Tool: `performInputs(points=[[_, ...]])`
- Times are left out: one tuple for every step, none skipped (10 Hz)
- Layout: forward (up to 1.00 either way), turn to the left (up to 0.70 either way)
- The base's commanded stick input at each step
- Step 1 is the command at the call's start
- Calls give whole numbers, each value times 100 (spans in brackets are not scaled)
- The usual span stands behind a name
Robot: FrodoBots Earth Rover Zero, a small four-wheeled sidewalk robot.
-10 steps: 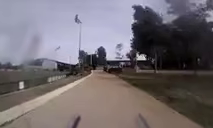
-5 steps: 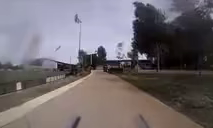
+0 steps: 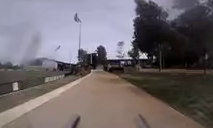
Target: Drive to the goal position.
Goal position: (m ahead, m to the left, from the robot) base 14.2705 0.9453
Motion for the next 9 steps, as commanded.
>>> performInputs(points=[[100,0],[100,0],[100,0],[100,0],[100,0],[100,0],[100,0],[100,0],[100,0]])
